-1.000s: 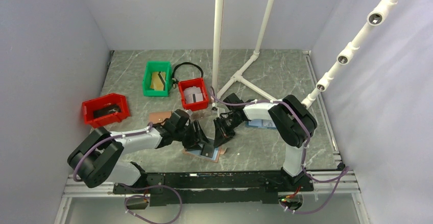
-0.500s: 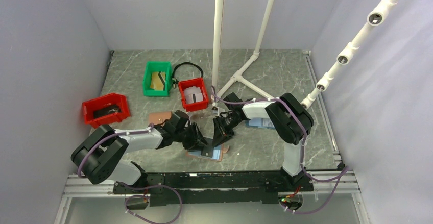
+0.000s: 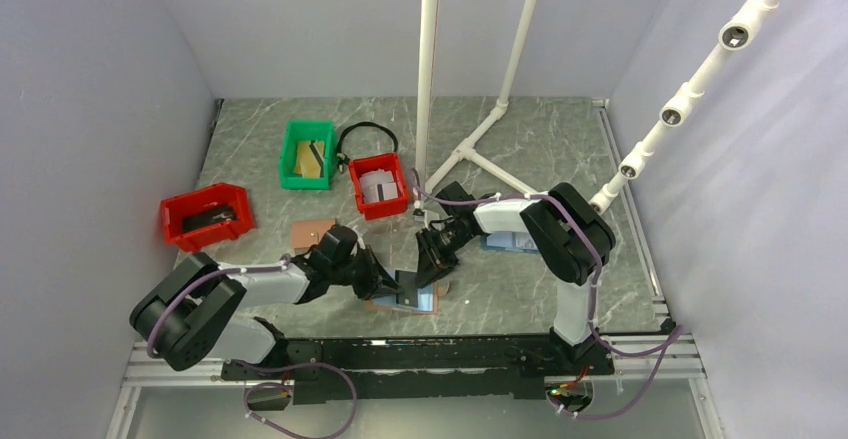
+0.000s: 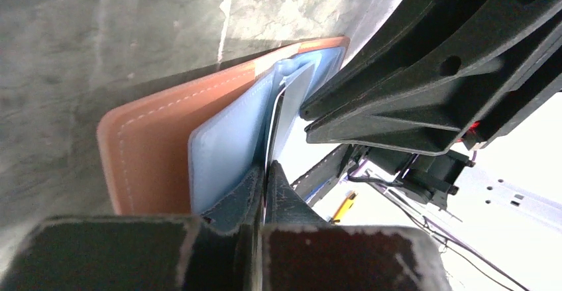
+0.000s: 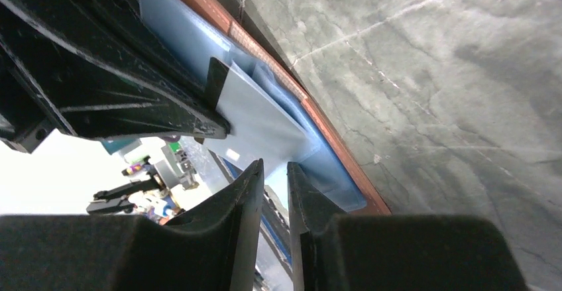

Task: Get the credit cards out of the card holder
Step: Remove the credit card from the card holder.

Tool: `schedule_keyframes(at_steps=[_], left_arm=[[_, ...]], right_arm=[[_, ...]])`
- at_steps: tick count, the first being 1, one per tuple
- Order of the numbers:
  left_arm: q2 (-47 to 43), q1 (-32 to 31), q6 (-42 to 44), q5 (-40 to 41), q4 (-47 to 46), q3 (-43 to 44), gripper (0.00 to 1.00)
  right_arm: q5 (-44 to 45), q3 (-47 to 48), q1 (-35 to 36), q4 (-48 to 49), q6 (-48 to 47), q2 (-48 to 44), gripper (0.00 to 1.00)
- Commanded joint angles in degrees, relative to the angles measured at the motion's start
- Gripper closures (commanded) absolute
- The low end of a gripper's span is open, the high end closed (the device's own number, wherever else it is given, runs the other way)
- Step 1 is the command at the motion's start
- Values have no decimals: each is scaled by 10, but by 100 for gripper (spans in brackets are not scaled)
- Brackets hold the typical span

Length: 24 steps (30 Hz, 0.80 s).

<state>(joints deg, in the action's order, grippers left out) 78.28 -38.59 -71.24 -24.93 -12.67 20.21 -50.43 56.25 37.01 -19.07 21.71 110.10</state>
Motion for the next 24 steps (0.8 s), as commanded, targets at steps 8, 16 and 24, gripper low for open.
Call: schedule_keyframes(at_steps=[8, 16, 24], left_arm=[[-38, 51, -43, -26, -81, -73, 96], [-49, 63, -15, -46, -46, -60, 88], [-31, 71, -8, -77, -59, -64, 92]], right_arm=[[120, -4, 8, -38, -75, 5, 76], [138, 1, 18, -46, -87, 8, 76], [146, 1, 23, -49, -91, 9, 76]])
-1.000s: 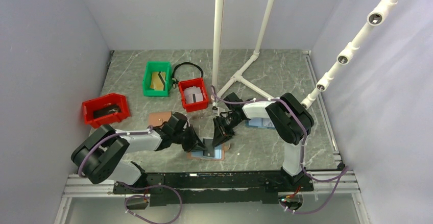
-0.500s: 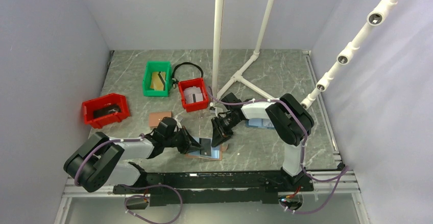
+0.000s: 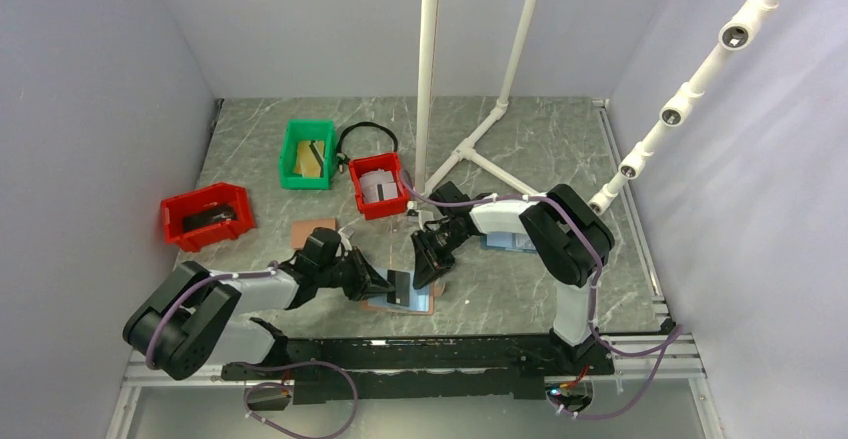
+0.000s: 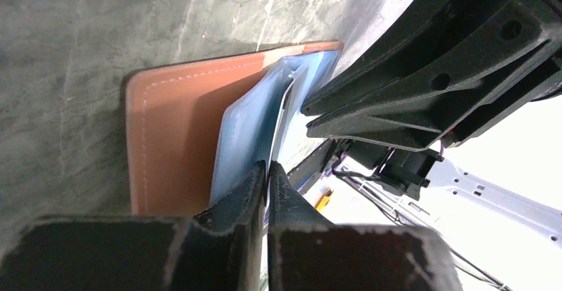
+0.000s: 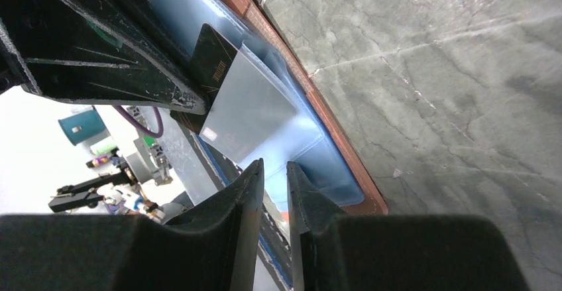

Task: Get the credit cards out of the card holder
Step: Remove the credit card from the card holder.

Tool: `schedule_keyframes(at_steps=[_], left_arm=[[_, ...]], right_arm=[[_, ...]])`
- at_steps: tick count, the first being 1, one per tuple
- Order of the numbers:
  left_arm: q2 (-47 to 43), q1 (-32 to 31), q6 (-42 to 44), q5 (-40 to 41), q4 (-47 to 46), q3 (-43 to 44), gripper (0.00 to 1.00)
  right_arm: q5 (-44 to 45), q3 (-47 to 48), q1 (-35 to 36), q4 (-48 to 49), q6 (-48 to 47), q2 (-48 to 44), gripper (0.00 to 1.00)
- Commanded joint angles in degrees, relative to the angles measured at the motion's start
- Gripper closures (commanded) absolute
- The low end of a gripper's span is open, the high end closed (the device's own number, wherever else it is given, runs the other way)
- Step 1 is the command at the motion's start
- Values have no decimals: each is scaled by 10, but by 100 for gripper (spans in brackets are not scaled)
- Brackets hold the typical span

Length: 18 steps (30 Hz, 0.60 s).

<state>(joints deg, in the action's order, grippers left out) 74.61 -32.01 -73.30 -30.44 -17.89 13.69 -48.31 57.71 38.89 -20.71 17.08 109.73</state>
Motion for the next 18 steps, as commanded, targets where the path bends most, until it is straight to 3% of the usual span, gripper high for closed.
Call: schedule_keyframes(at_steps=[1, 5, 12, 18], left_arm=[[7, 7, 13, -23, -9, 1, 96], [-24, 18, 32, -10, 50, 17, 100], [-180, 60, 118, 78, 335, 93, 100], [-233, 100, 156, 108, 432, 141, 100]], right_arm=[[124, -13, 4, -33, -45, 13, 76], [130, -14, 5, -35, -48, 12, 77], [130, -10, 7, -37, -53, 13, 77], [70, -2, 10, -29, -91, -26, 73]])
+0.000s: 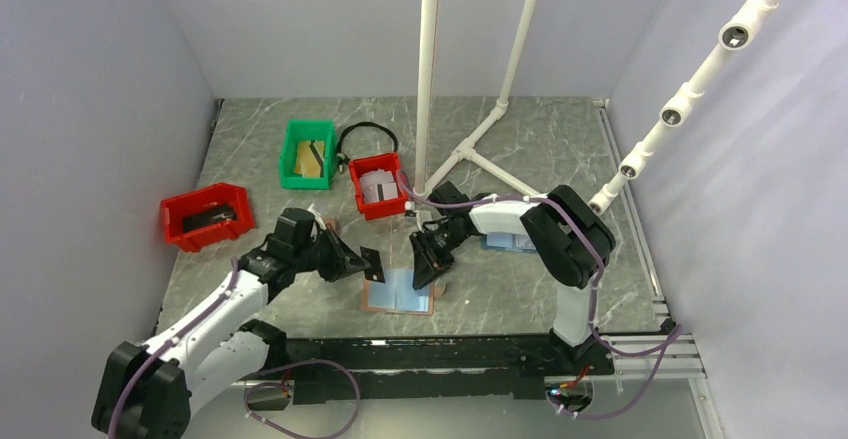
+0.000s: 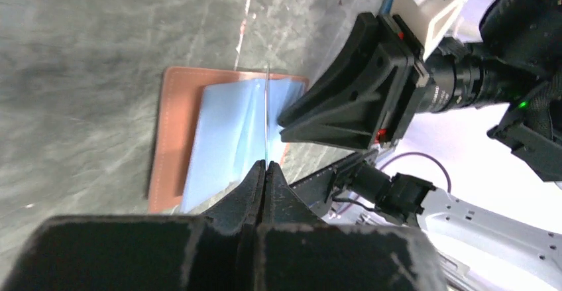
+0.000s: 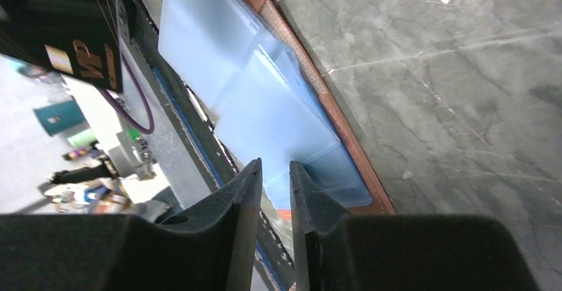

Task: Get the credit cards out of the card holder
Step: Remove the credit card from the card holder, then place the credit card in the storage box.

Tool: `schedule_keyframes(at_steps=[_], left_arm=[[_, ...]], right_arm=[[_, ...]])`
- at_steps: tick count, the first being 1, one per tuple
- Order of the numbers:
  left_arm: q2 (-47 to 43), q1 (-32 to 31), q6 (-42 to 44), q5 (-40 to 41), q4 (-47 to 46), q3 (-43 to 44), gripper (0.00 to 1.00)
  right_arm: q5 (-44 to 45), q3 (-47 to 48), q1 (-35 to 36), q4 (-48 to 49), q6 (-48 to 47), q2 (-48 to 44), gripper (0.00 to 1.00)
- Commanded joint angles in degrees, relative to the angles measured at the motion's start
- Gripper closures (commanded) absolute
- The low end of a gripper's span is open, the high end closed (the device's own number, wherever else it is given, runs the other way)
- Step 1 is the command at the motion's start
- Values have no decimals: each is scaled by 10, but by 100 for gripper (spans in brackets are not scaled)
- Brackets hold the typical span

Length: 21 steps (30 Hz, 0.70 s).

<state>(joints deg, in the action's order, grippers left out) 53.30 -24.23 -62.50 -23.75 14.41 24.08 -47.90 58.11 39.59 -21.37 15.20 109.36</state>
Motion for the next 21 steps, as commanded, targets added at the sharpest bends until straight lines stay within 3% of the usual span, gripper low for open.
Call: schedule_keyframes(at_steps=[1, 6, 11, 16, 21], left_arm=[[-21, 29, 59, 45, 123, 48, 100], [-2, 74, 123, 96, 204, 132, 100], [27, 134, 163, 158, 255, 216, 100], [55, 202, 155, 200, 266, 275, 100], [96, 259, 106, 297, 322, 341, 100]], right_arm=[[48, -6, 2, -19, -81, -36, 72], [-39, -2, -9, -35, -164, -89, 62], [-109, 43, -47, -168, -349, -104, 55], [-122, 84, -99, -270, -478, -104, 52], [-131, 76, -152, -282, -501, -125, 51]])
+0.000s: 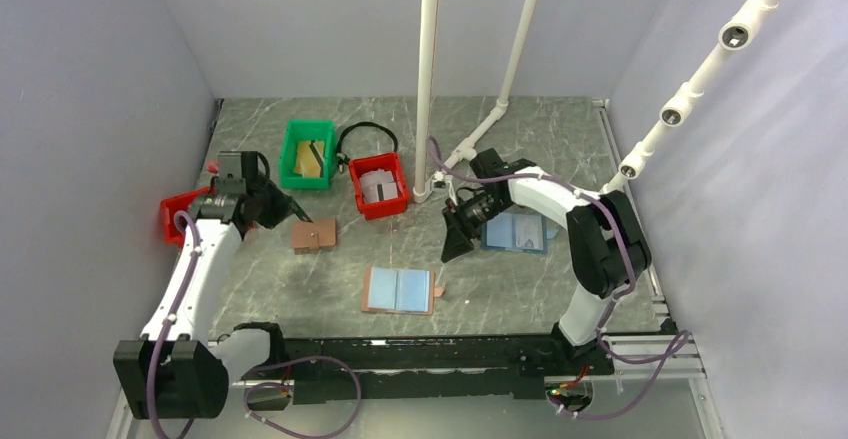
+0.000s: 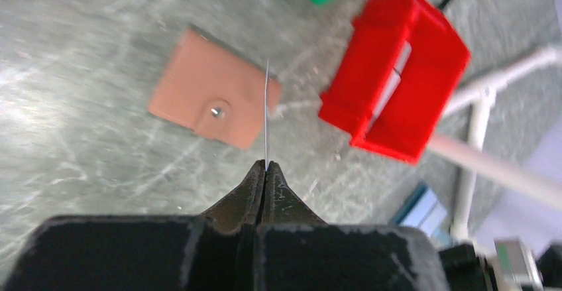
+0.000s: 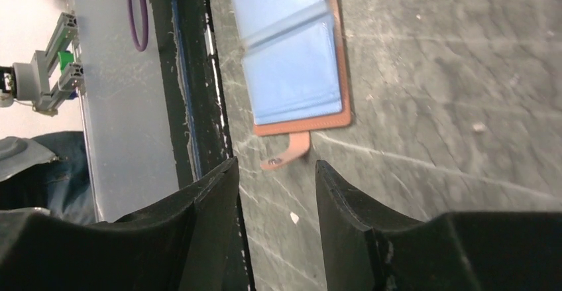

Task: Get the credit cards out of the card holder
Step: Place the credit card in the storage box.

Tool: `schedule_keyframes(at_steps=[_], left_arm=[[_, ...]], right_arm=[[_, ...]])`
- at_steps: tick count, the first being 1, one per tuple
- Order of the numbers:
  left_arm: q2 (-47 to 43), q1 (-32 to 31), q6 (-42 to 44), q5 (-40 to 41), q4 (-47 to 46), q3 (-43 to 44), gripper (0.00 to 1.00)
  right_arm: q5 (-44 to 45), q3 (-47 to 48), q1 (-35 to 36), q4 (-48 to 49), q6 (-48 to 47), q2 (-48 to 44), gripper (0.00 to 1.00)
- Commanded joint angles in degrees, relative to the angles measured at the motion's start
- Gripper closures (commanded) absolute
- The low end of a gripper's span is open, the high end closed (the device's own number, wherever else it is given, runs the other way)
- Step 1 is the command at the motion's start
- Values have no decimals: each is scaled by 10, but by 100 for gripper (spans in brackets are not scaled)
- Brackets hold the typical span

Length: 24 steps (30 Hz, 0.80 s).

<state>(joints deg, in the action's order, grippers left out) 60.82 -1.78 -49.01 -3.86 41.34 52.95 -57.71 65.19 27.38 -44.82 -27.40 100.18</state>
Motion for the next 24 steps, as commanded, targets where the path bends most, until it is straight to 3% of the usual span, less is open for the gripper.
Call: schedule_keyframes(at_steps=[1, 6, 14, 24], left_arm=[[26, 45, -39, 121, 59, 65, 100], [57, 92, -88, 218, 59, 96, 100], [137, 186, -125, 195, 23, 127, 100], [190, 229, -142, 205, 7, 157, 100]], right_arm=[[-35, 1, -38, -47, -78, -38, 51], [-42, -10, -56, -45, -81, -53, 50], [-38, -16, -62, -42, -78, -65, 49], [-37, -17, -67, -49, -84, -69, 49]])
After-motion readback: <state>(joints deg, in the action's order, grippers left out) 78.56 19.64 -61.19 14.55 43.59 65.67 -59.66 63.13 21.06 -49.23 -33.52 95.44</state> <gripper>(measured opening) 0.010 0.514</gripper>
